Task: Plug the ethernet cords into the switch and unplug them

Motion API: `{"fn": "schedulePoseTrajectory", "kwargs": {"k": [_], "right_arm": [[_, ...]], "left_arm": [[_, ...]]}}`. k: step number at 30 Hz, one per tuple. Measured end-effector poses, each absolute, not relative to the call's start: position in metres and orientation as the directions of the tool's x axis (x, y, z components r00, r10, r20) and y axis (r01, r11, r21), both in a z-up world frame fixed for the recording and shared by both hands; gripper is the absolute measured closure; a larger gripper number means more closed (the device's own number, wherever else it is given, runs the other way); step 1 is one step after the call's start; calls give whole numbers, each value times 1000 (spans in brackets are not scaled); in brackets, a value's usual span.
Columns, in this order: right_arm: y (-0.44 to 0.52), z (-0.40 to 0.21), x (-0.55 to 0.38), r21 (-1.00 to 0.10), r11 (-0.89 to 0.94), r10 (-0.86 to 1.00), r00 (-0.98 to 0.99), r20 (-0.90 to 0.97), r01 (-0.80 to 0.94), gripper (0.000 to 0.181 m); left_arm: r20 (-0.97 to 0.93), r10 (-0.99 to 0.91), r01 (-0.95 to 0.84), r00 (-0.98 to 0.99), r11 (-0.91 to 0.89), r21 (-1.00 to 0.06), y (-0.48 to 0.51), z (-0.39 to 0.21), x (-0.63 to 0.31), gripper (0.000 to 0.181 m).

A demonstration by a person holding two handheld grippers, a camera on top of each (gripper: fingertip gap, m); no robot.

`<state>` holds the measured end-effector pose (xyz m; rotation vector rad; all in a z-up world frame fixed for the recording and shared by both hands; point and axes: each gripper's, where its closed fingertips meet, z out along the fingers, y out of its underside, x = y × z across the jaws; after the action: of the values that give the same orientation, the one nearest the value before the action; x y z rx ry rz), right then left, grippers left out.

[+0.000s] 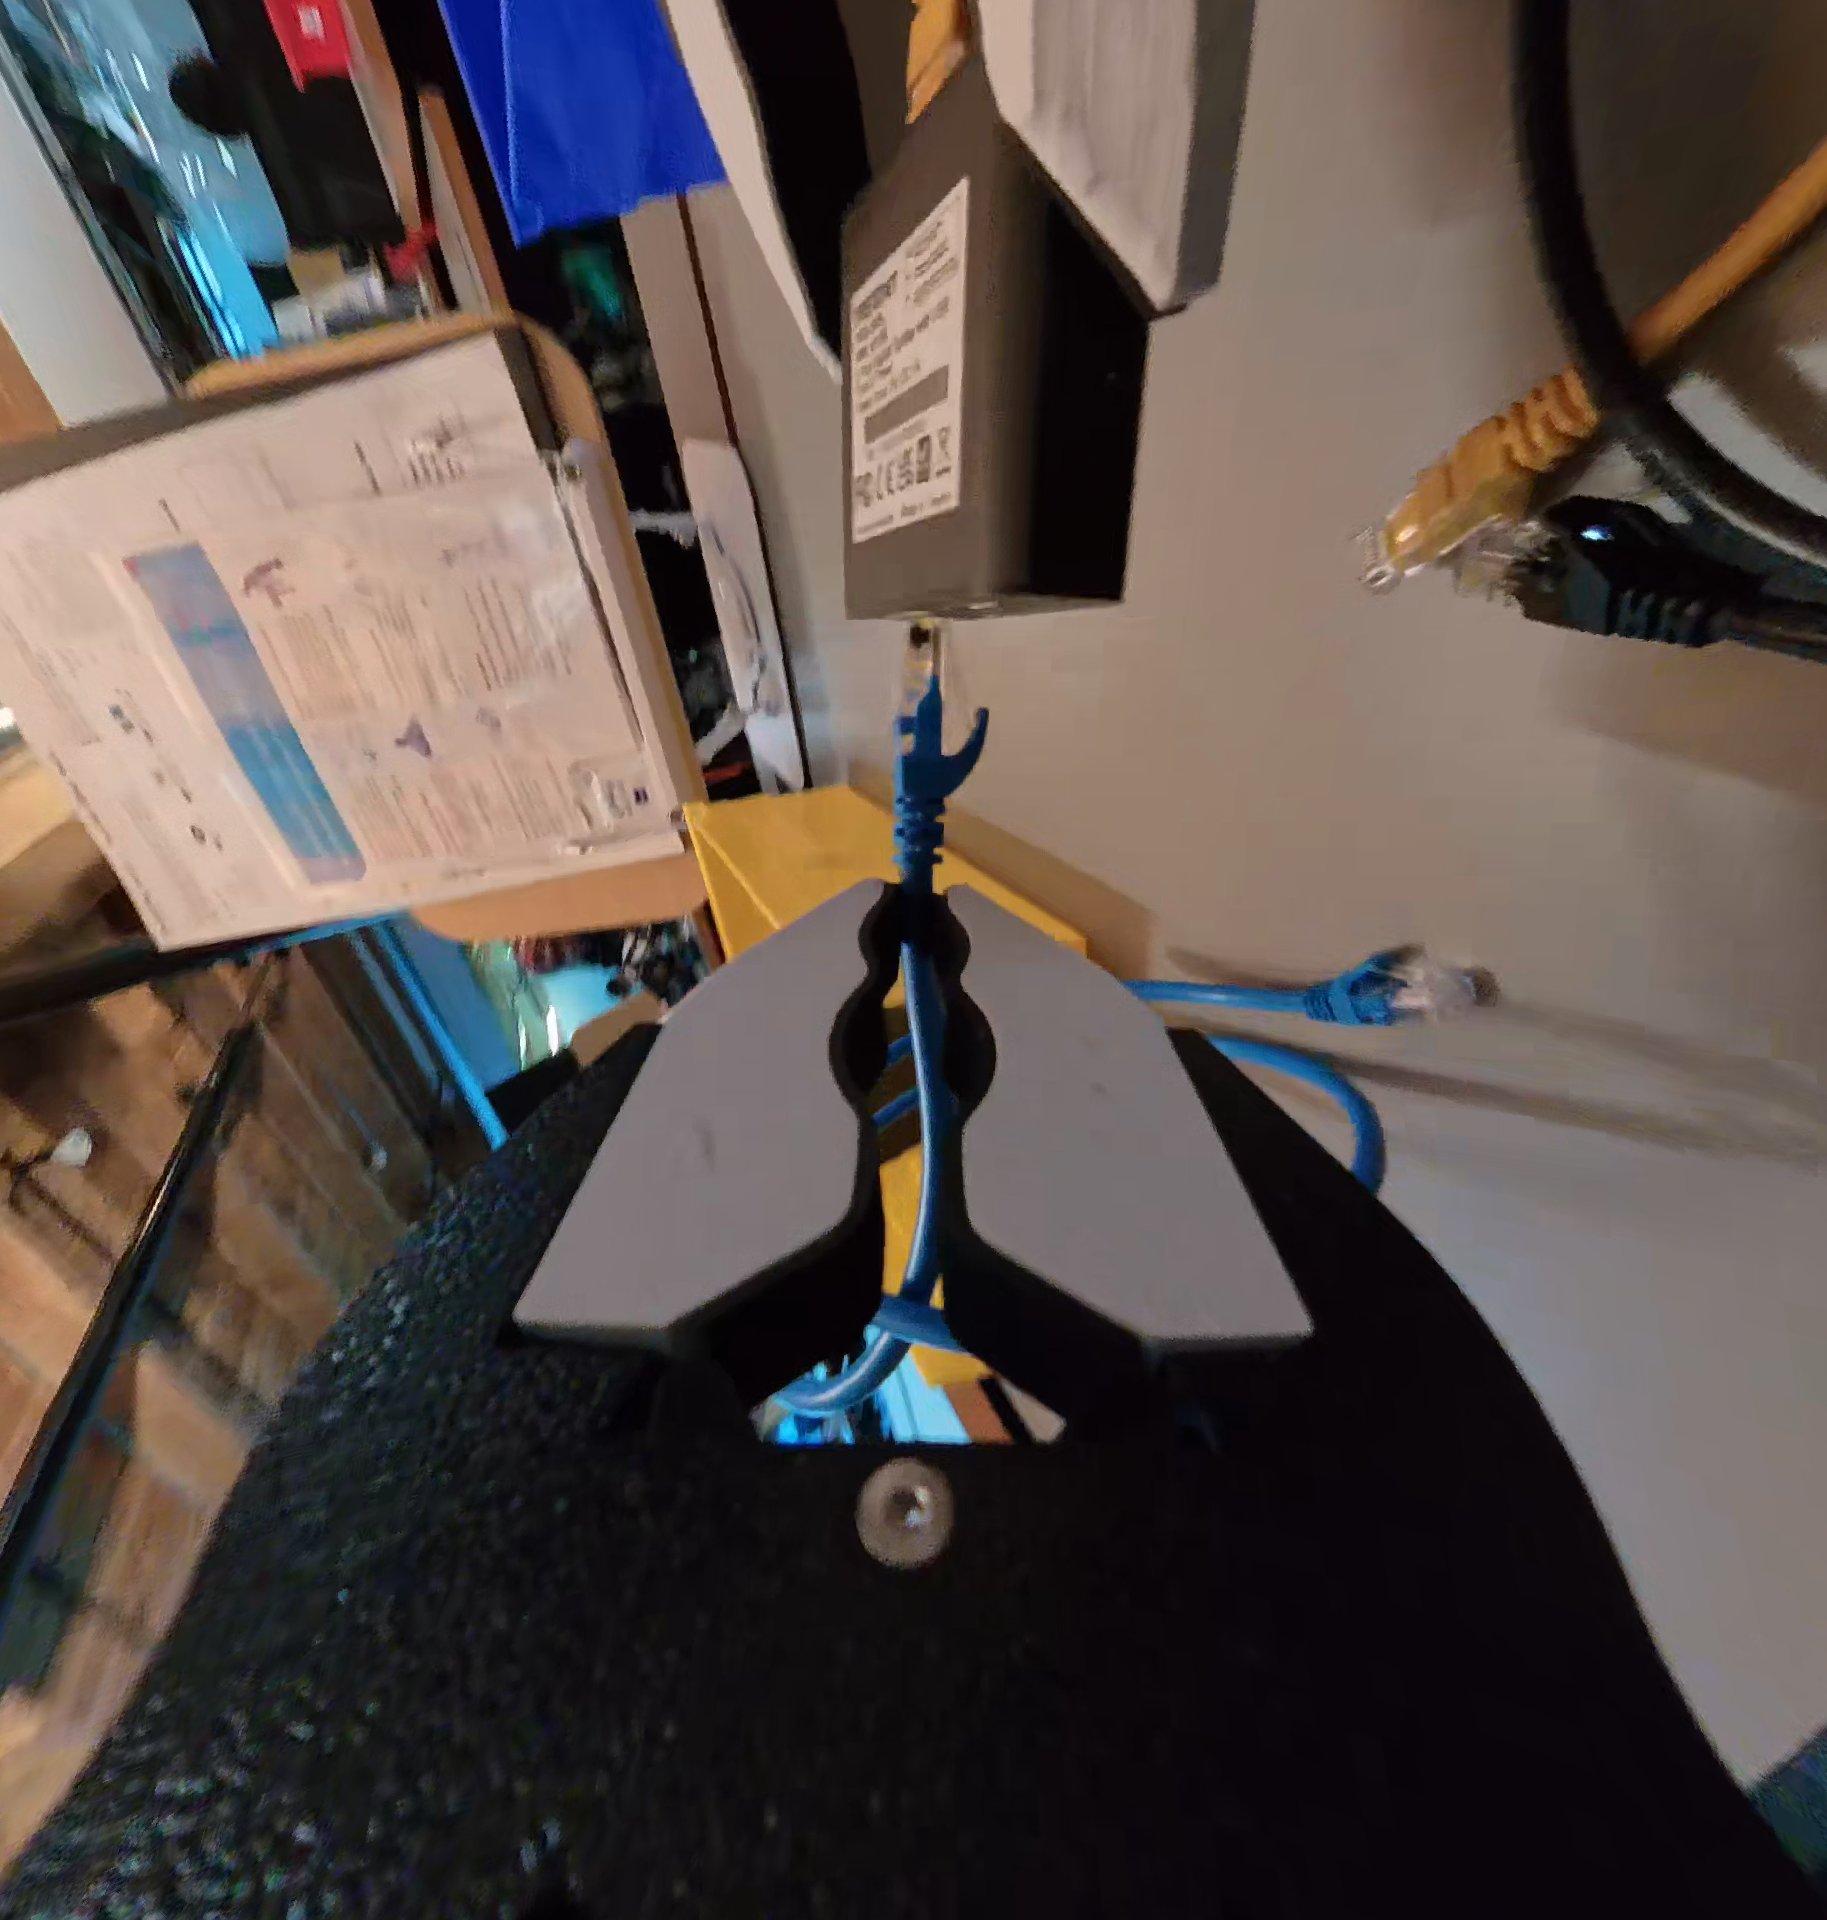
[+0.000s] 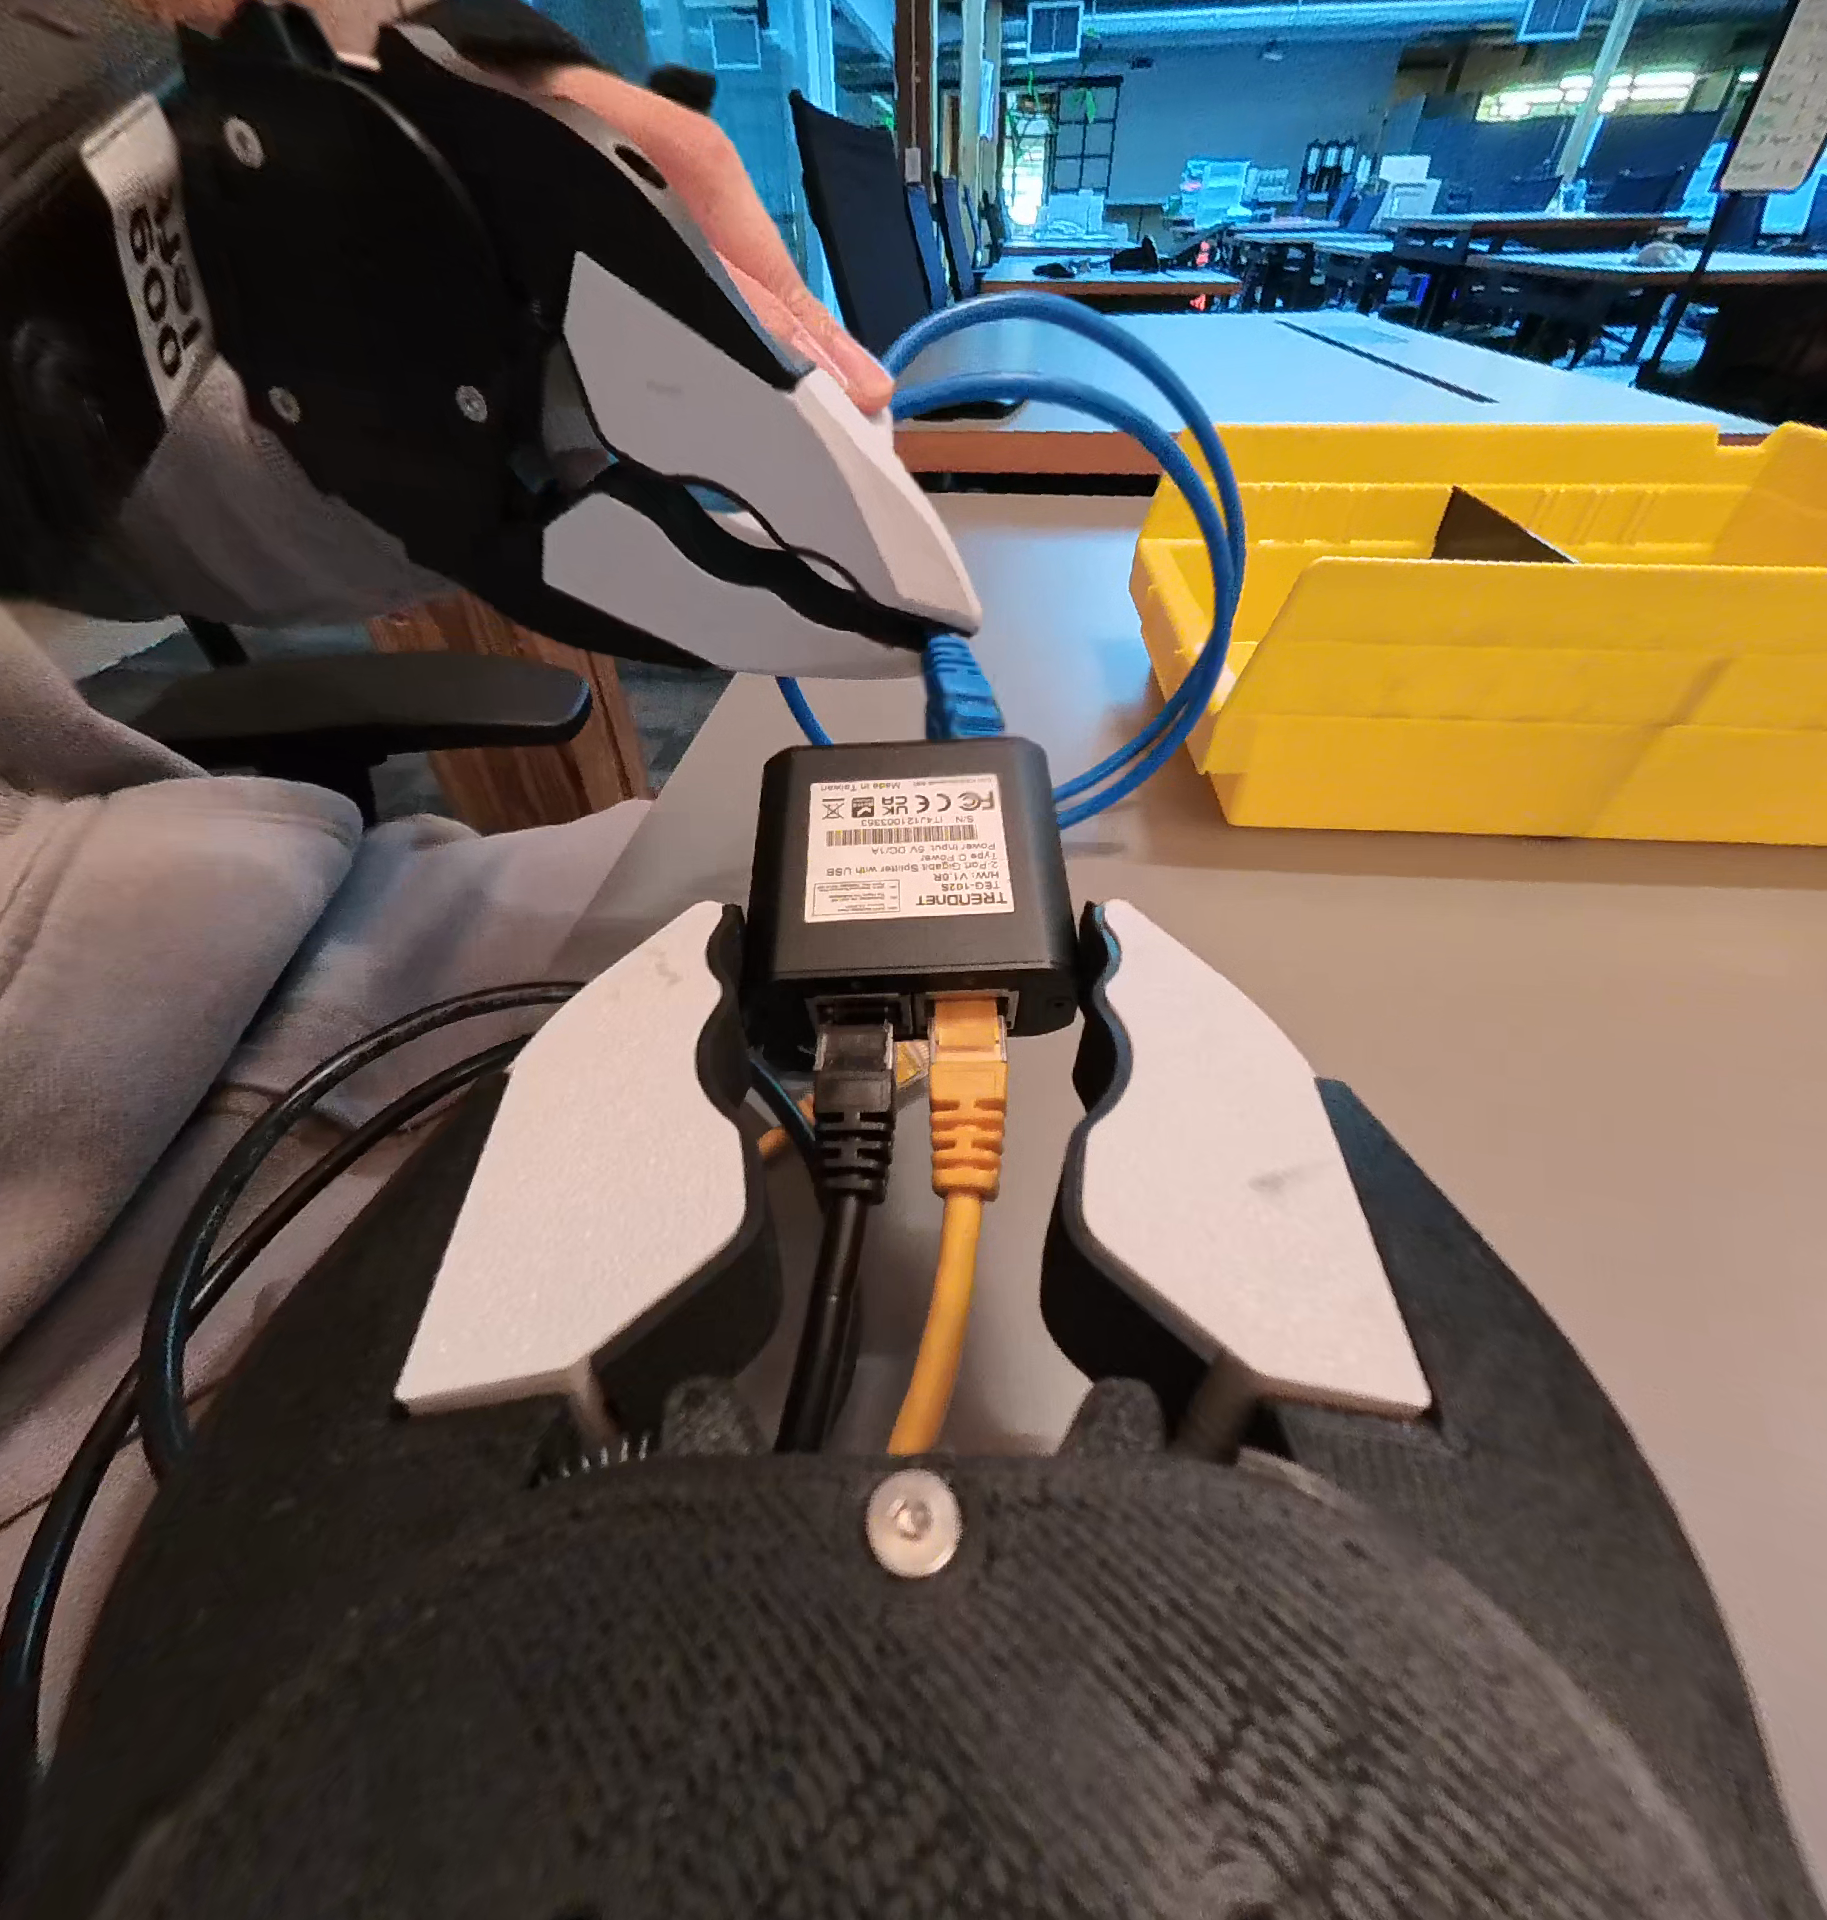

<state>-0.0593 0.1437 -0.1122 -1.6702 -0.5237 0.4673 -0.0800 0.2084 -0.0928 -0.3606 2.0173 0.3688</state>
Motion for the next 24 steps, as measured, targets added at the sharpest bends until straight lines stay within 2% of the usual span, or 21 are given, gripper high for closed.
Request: {"fn": "schedulePoseTrajectory", "kwargs": {"k": [4,6,14,24], "right_arm": [[145,-115,-62,-984,-150,586,810,-8,98,119],[145,-117,-62,-982,-158,586,810,-10,102,119],[139,-109,-62,-992,-114,613,790,-21,62,119],[128,-100,-65,-997,-76,680,731,-53,-2,119]], "left_arm": [[-866,-198,-343,-459,939,-32,208,-98,-83,176],[-862,-209,-311,-462,948,-63,207,-98,-83,176],[-918,-1,-166,-396,984,70,199,-86,-83,176],[-945,185,-92,-270,972,217,186,-72,-83,176]]}}
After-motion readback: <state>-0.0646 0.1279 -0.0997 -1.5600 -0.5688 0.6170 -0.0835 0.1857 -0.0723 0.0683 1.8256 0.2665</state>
